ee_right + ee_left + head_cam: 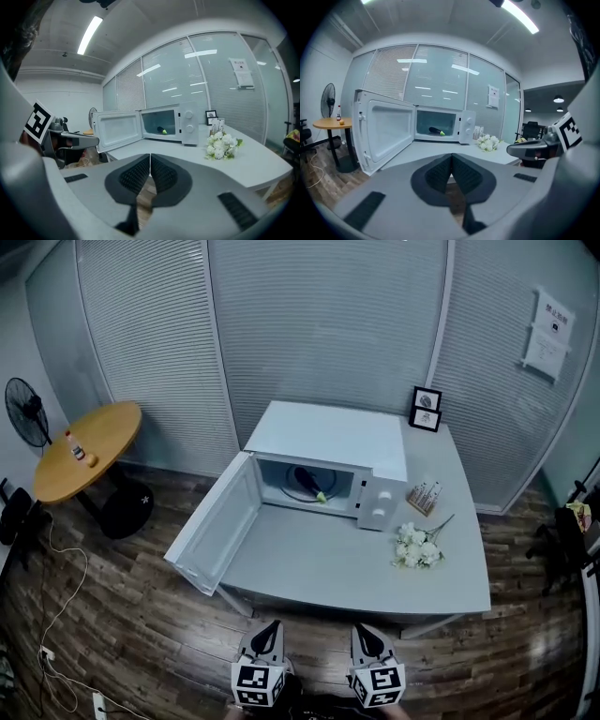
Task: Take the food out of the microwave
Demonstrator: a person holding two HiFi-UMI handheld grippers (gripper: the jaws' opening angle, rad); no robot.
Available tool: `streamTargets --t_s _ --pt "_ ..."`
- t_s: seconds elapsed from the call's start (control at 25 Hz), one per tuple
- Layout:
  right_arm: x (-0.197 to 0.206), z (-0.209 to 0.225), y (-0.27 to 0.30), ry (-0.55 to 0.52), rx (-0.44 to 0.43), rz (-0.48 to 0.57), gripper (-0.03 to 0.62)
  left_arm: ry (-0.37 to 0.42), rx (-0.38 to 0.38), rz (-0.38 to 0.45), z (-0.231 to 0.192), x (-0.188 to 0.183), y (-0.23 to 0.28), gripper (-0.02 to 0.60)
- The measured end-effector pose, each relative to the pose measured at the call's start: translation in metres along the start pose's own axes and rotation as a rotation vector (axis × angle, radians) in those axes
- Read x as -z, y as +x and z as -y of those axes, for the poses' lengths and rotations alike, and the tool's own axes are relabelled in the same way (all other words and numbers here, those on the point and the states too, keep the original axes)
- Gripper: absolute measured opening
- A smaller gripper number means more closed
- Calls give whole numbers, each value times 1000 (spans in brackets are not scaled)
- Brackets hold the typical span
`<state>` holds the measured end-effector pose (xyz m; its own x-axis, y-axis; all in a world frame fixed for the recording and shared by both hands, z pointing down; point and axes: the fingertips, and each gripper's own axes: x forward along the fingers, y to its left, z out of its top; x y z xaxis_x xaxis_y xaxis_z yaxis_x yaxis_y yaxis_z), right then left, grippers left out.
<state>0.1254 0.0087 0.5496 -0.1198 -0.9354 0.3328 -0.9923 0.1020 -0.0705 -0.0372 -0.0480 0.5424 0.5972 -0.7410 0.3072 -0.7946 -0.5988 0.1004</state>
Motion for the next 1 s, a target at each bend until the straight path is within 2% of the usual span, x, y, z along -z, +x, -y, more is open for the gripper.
streamTargets --t_s 0.64,1.0 --pt "-32 -21 79 19 105 -1 5 7 107 12 -74 -27 60 8" --pt "-47 -22 107 17 71 -8 6 -8 101 7 -83 -33 72 8"
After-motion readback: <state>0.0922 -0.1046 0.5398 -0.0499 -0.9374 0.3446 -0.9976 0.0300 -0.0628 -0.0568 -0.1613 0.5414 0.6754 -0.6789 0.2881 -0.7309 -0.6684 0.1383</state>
